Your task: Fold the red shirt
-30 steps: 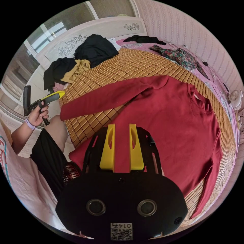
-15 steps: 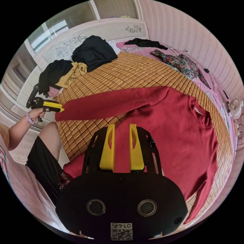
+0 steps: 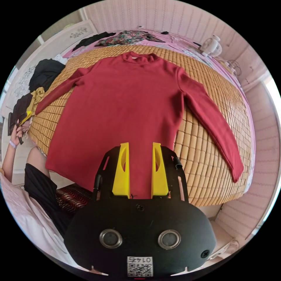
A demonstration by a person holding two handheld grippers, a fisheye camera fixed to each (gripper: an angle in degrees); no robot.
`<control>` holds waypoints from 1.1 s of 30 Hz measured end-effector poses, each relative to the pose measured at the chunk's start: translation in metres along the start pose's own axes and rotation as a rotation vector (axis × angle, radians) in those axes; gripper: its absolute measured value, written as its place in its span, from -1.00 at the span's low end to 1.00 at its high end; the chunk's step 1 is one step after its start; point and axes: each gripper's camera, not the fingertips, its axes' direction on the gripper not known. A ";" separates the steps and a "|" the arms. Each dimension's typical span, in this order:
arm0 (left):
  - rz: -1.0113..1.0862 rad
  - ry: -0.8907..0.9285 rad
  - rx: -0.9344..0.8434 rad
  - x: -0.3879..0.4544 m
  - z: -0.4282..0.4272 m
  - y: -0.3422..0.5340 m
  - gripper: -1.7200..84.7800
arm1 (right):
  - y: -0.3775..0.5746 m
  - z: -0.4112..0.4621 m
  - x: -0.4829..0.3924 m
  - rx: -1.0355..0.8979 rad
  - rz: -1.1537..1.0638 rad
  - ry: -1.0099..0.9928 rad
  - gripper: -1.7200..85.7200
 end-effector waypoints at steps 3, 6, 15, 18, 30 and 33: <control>0.175 0.105 -0.162 0.067 0.053 0.020 -0.81 | 0.035 0.004 0.016 -0.036 0.079 0.078 -0.73; 0.324 0.071 -0.279 0.126 0.102 0.044 -0.82 | 0.061 0.009 0.014 -0.098 0.086 0.076 -0.74; 0.493 -0.223 -0.347 0.183 0.170 0.081 -0.90 | 0.079 0.023 0.007 -0.142 0.172 -0.118 -0.86; 0.568 -0.231 -0.418 0.187 0.171 0.079 -0.94 | 0.077 0.020 -0.009 -0.144 0.094 -0.064 -0.88; 0.465 -0.021 -0.368 0.151 0.151 0.085 -0.97 | 0.075 0.008 -0.070 -0.198 -0.097 0.170 -0.90; 0.464 0.035 -0.283 0.142 0.127 0.088 -0.97 | 0.072 -0.014 -0.086 -0.128 -0.130 0.258 -0.89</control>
